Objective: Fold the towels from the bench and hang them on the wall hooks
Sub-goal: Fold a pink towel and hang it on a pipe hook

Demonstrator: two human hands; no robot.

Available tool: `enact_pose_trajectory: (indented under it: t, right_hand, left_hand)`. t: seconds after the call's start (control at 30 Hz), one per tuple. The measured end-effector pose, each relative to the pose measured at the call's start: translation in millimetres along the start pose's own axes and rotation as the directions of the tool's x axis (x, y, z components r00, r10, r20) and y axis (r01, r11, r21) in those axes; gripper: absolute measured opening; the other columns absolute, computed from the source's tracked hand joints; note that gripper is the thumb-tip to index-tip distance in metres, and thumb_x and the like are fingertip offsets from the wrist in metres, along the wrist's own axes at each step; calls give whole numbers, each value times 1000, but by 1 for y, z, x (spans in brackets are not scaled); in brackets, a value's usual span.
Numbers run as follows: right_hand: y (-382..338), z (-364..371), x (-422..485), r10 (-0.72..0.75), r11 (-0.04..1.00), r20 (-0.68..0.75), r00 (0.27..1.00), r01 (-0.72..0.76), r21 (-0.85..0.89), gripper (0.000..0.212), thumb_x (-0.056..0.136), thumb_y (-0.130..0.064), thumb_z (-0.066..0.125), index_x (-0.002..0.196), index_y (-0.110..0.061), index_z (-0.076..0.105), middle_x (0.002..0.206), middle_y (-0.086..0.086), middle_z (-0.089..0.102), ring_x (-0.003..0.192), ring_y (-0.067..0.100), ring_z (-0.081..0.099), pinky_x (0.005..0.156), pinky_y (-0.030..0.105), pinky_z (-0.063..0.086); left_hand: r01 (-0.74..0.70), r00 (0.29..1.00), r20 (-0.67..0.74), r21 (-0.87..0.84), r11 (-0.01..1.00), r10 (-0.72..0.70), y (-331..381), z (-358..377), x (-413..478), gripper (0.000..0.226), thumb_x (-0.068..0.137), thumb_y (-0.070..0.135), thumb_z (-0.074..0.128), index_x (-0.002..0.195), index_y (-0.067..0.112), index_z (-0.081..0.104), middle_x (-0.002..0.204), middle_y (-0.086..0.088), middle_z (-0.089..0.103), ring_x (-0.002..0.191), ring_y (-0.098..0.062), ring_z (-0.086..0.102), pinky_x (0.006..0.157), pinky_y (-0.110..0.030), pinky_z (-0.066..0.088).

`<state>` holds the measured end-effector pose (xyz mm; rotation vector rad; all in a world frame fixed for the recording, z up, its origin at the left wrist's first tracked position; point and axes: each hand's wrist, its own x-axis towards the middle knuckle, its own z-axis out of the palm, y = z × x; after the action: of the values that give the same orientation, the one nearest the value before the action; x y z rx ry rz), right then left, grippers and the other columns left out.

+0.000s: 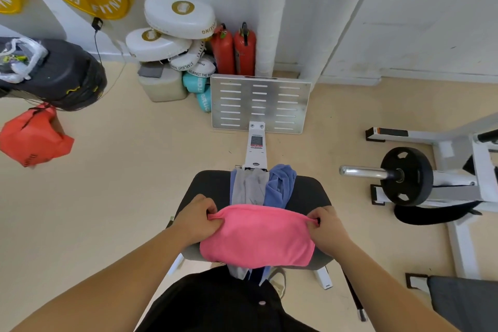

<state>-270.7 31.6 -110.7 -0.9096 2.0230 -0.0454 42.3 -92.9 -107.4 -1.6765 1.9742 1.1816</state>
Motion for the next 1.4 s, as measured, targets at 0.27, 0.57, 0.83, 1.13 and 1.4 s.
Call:
enact_pose_trajectory:
  t: [0.27, 0.57, 0.83, 1.13, 1.4]
  right_hand:
    - [6, -12, -57, 36, 860, 48, 998, -56, 508, 14, 82, -14, 56, 70, -8, 55, 77, 11, 51, 75, 24, 46, 70, 38, 37]
    - [-34, 13, -89, -89, 843, -24, 996, 88, 530, 8, 103, -30, 52, 105, -26, 58, 109, 0, 64, 101, 20, 63, 89, 44, 57]
    - [-110, 56, -90, -26, 834, -71, 997, 61, 548, 7, 100, -26, 55, 106, -26, 58, 103, 5, 68, 92, 25, 68, 79, 43, 60]
    - [-155, 88, -74, -83, 870, 113, 990, 17, 492, 27, 97, -10, 51, 117, -26, 59, 103, 0, 68, 103, 26, 67, 101, 52, 54]
    - [-136, 75, -77, -103, 874, 95, 990, 45, 483, 25, 104, -18, 46, 120, -31, 60, 117, -5, 67, 103, 11, 68, 90, 37, 61]
  left_hand:
    - [61, 959, -216, -475, 878, -184, 10, 6, -74, 15, 94, 29, 62, 96, 15, 58, 93, -2, 63, 84, -16, 56, 68, -28, 43]
    - [-15, 854, -436, -565, 825, -283, -30, 0, -117, 19, 99, 32, 59, 97, 13, 55, 91, -6, 65, 82, -21, 62, 65, -31, 45]
    - [23, 837, -418, -616, 787, -352, -73, -45, -107, 27, 99, 41, 56, 100, 14, 56, 90, -2, 64, 79, -17, 61, 62, -31, 43]
    - [62, 851, -418, -523, 850, -319, -82, -79, -90, 25, 99, 39, 58, 97, 14, 54, 83, -2, 66, 74, -20, 63, 65, -35, 50]
    - [-34, 975, -210, -460, 888, -72, -18, -42, -85, 17, 99, 35, 59, 96, 20, 51, 67, -9, 73, 45, -23, 69, 57, -43, 62]
